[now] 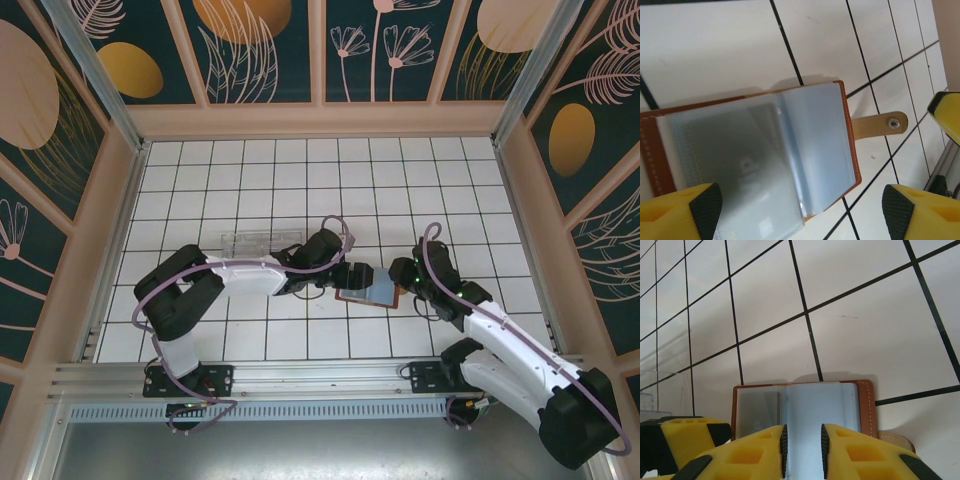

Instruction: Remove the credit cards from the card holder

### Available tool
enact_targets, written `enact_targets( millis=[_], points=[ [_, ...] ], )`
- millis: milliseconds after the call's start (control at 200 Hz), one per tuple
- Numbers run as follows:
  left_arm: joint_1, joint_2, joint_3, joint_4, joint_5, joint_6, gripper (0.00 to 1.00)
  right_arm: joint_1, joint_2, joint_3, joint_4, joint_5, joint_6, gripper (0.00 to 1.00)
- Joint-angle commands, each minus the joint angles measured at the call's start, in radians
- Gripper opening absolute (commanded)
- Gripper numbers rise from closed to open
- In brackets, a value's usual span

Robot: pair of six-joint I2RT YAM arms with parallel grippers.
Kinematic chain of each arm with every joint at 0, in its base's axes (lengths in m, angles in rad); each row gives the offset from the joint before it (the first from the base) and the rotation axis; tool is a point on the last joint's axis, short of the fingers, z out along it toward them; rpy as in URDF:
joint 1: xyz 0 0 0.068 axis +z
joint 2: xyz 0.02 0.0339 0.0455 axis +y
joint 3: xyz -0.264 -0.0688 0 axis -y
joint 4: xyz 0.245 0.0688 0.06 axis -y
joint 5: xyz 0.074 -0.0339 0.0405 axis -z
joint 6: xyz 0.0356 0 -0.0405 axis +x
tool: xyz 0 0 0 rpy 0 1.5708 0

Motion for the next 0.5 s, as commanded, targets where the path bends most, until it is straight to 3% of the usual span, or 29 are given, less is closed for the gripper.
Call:
enact_targets(
  millis=[0, 495],
  points=[
    [-0.007, -0.026, 0.009, -0.066, -0.066, 0.027, 0.86, -0.003, 0.050, -0.040, 0.042, -0.050, -0.002, 0.27],
    [-0.006, 0.049, 0.017, -0.033, 0.038, 0.008, 0.85, -0.001, 0.154, -0.112, 0.115, -0.051, 0.026, 0.27]
  ],
)
